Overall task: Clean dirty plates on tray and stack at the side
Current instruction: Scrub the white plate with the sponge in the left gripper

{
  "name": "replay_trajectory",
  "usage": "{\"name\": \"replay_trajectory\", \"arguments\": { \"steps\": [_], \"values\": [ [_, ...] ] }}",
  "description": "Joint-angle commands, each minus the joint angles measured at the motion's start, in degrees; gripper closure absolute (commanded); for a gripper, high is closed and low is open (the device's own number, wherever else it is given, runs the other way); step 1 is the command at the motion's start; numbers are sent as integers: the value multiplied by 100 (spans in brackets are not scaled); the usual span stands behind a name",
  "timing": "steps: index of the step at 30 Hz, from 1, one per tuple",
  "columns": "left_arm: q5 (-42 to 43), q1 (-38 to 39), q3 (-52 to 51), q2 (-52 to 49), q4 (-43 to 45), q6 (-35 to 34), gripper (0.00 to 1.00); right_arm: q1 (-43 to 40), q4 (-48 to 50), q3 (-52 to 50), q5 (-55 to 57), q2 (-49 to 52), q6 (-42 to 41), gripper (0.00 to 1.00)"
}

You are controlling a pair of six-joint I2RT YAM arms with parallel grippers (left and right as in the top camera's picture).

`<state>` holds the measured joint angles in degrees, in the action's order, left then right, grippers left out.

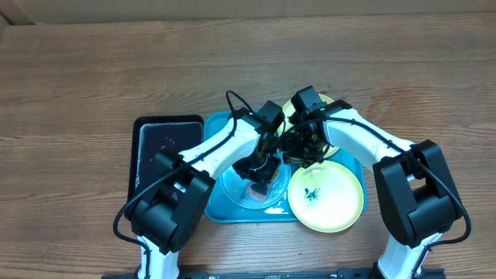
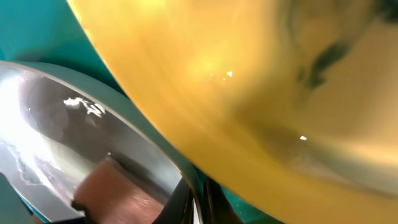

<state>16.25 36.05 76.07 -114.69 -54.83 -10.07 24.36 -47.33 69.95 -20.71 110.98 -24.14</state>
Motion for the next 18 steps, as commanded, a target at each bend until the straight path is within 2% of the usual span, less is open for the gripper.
{"name": "replay_trajectory", "arguments": {
  "steps": [1, 5, 8, 11, 18],
  "values": [
    [870, 7, -94, -262, 208, -669, 96, -24, 205, 50, -125, 22, -337, 96],
    [166, -61, -94, -262, 280, -1244, 96, -24, 203, 50, -127, 22, -337, 96],
    [-1008, -107, -94, -262, 166, -1674, 96, -24, 195, 50, -127, 22, -356, 96],
    [-2017, -162, -96, -262, -72, -1906, 96, -24, 184, 50, -125, 22, -387, 96],
    [-3786, -201, -96, -262, -420, -2312, 96, -28, 205, 50, -120, 22, -426, 96]
  ]
}}
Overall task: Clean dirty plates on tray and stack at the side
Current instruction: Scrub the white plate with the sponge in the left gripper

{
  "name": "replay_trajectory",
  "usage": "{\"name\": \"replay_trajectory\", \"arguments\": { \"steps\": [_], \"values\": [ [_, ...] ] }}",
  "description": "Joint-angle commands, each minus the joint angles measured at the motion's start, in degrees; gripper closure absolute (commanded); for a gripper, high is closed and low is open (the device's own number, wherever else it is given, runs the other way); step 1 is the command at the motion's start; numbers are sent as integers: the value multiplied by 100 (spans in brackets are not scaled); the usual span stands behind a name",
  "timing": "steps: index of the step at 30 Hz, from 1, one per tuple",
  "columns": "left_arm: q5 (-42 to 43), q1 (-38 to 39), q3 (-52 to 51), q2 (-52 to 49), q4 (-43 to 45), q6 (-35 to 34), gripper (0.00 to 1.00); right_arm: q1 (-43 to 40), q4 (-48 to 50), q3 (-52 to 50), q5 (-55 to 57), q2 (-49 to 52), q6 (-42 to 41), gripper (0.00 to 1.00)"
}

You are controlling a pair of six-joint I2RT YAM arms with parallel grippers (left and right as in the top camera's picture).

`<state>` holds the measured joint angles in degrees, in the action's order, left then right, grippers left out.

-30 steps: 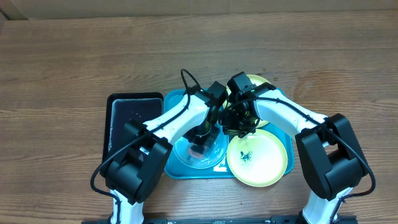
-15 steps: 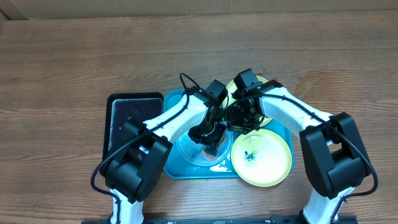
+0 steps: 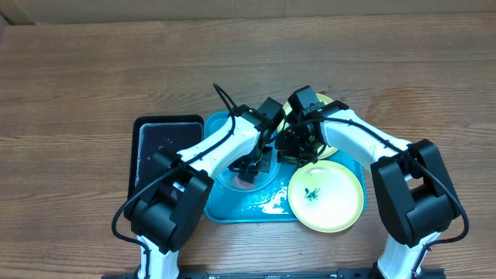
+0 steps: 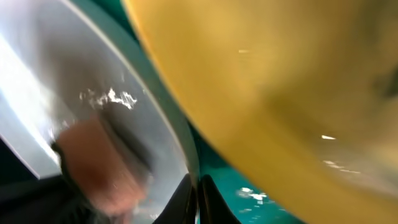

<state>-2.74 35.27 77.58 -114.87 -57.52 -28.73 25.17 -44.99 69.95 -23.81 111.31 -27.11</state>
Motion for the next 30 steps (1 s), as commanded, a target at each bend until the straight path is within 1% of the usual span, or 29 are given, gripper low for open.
{"name": "replay_trajectory", "arguments": {
  "steps": [1, 13, 15, 17, 20, 24, 28, 29, 30],
  "values": [
    [-2044, -122, -247, -245, -160, -538, 96, -111, -28, 50, 190, -11, -127, 96],
    [-3233, -122, -245, -245, -184, -1469, 96, -127, -31, 50, 232, -11, -142, 96],
    [-3357, -125, -245, -245, -149, -1626, 96, -127, -33, 50, 232, -11, -142, 96],
    [-3368, -125, -245, -245, -57, -1626, 96, -127, -33, 50, 232, -11, -140, 96],
    [-3091, -122, -245, -245, 107, -1620, 96, -127, -33, 50, 232, -11, -140, 96],
    [-2450, -122, -245, -245, 481, -1294, 96, -125, -33, 50, 232, -11, -118, 96],
    [-2234, -122, -238, -245, 861, -1276, 96, -125, -52, 50, 232, -11, -118, 96],
    [-2135, -125, -236, -245, 966, -1217, 96, -125, -57, 50, 232, -11, -118, 96],
    [-1886, -125, -229, -245, 1156, -988, 96, -125, -61, 50, 232, -11, -118, 96]
  ]
}}
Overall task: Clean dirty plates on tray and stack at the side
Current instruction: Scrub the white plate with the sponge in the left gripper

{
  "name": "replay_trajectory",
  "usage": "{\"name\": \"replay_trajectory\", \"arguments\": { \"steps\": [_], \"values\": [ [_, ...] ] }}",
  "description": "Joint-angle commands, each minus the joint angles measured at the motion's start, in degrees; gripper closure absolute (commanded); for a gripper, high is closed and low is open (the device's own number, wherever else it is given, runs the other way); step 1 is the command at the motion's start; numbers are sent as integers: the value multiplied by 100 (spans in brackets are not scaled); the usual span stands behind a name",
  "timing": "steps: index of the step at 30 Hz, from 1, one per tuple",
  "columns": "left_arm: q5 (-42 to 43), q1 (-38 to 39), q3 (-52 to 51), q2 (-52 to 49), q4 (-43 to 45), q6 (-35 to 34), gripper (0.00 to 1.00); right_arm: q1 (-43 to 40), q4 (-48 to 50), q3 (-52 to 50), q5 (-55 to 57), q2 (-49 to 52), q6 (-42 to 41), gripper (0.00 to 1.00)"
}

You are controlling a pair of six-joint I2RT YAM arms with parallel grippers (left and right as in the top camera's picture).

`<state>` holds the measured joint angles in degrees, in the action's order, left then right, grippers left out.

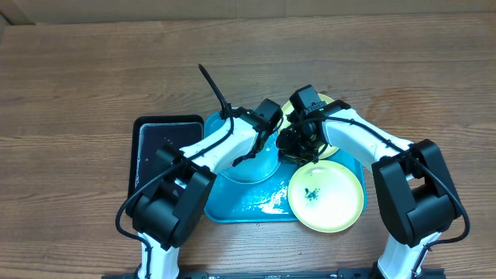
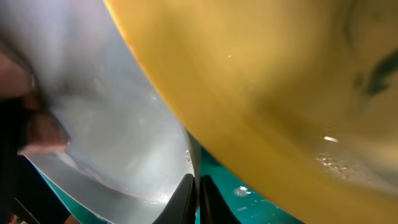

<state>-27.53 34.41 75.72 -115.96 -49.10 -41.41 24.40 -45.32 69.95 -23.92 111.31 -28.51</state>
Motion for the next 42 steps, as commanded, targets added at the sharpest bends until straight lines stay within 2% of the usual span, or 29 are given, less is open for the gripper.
{"name": "replay_trajectory", "arguments": {
  "steps": [1, 4, 7, 12, 16, 21, 25, 29, 34, 42],
  "values": [
    [848, -39, -33, -136, 468, 531, 96, -48, -35, 50, 243, -11, 22, 96],
    [1620, -39, 57, -136, 802, 1067, 96, -48, -44, 50, 245, -11, 44, 96],
    [1716, -39, 210, -136, 793, 1060, 96, -48, -44, 50, 243, -11, 42, 96],
    [2052, -42, 586, -136, 542, 1419, 96, -48, -44, 50, 243, -11, 42, 96],
    [1561, -66, 1099, -133, -55, 1261, 96, -48, -46, 50, 240, -11, 42, 96],
    [844, -221, 2155, -133, -1453, 1034, 96, -48, -44, 50, 240, -11, 44, 96],
    [953, -468, 2876, -131, -2594, 922, 96, -48, -44, 50, 240, -11, 127, 96],
    [1016, -710, 3067, 4, -3373, 927, 96, -48, -44, 50, 240, -11, 221, 96],
    [1027, -1110, 3036, 396, -3803, 931, 95, -48, -44, 52, 238, -11, 758, 96],
    [1368, -1921, 2616, 1084, -3862, 1274, 95, -9, -457, 420, 297, -17, 1187, 96]
  ]
}}
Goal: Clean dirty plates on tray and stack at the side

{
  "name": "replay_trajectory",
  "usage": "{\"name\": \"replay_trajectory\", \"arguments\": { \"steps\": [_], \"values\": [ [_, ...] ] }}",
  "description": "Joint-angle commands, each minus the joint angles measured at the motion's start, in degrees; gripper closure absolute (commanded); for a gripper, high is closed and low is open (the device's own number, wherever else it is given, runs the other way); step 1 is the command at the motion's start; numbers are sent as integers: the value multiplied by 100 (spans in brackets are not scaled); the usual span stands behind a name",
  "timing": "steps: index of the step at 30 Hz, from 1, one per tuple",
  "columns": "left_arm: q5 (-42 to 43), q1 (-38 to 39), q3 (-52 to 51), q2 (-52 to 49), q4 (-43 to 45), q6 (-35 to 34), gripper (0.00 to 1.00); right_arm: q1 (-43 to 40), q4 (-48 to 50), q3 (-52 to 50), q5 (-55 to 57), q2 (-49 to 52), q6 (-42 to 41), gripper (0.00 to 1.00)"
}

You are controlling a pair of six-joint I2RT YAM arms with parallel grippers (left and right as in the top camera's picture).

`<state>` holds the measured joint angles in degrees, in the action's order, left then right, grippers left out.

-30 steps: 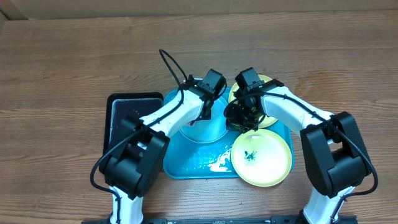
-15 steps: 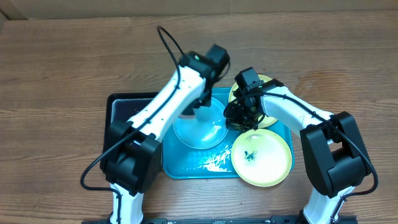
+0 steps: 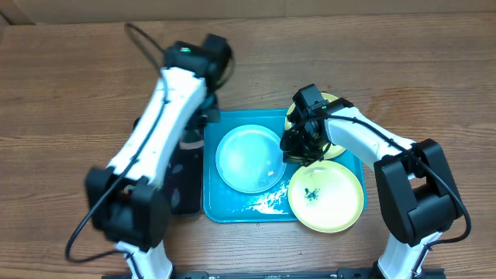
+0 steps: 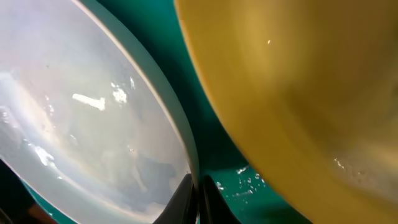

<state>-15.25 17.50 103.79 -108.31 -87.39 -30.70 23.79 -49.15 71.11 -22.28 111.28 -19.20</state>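
A pale blue plate [image 3: 248,159] lies on the blue tray [image 3: 232,209], its surface wet and free of marks. My right gripper [image 3: 291,151] is shut on the plate's right rim; in the right wrist view its fingertips [image 4: 188,198] pinch the rim of the pale plate [image 4: 93,112]. A yellow-green plate with dark green stains [image 3: 325,195] sits at the tray's front right, filling the wrist view's right side [image 4: 298,81]. My left arm [image 3: 174,93] reaches up and left over the black tray [image 3: 167,190]; its gripper and any sponge are hidden.
A second yellow plate [image 3: 332,105] lies behind the right arm at the tray's far right corner. Water droplets wet the tray floor [image 4: 239,177] in front of the pale plate. Bare wooden table [image 3: 77,77] surrounds both trays.
My left arm has left the pale blue plate and now stands up and to the left over the black tray. The plate shows whole, with no sponge on it. The right gripper keeps its hold on the rim.
My left gripper pressed a pinkish sponge on the plate's front part while the right gripper held the rim. The sponge was then at the plate's middle, then near its far edge. Now the left arm is off the plate, and the right grip is unchanged.
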Motion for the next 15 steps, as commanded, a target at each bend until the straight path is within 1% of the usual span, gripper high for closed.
{"name": "replay_trajectory", "arguments": {
  "steps": [1, 7, 12, 14, 15],
  "values": [
    [136, -332, -275, 378, -50, 203, 96, 55, -166, 402, 223, -15, 254, 96],
    [179, -752, -909, 608, 170, 249, 96, 61, -581, 1012, 492, -17, 317, 96],
    [341, -850, -1309, 612, 481, 354, 96, 63, -811, 1335, 485, -17, 358, 96],
    [393, -848, -1388, 612, 588, 354, 96, 61, -857, 1379, 490, -17, 219, 96],
    [398, -850, -1394, 612, 623, 354, 96, 61, -892, 1384, 483, -17, 7, 96]
  ]
}}
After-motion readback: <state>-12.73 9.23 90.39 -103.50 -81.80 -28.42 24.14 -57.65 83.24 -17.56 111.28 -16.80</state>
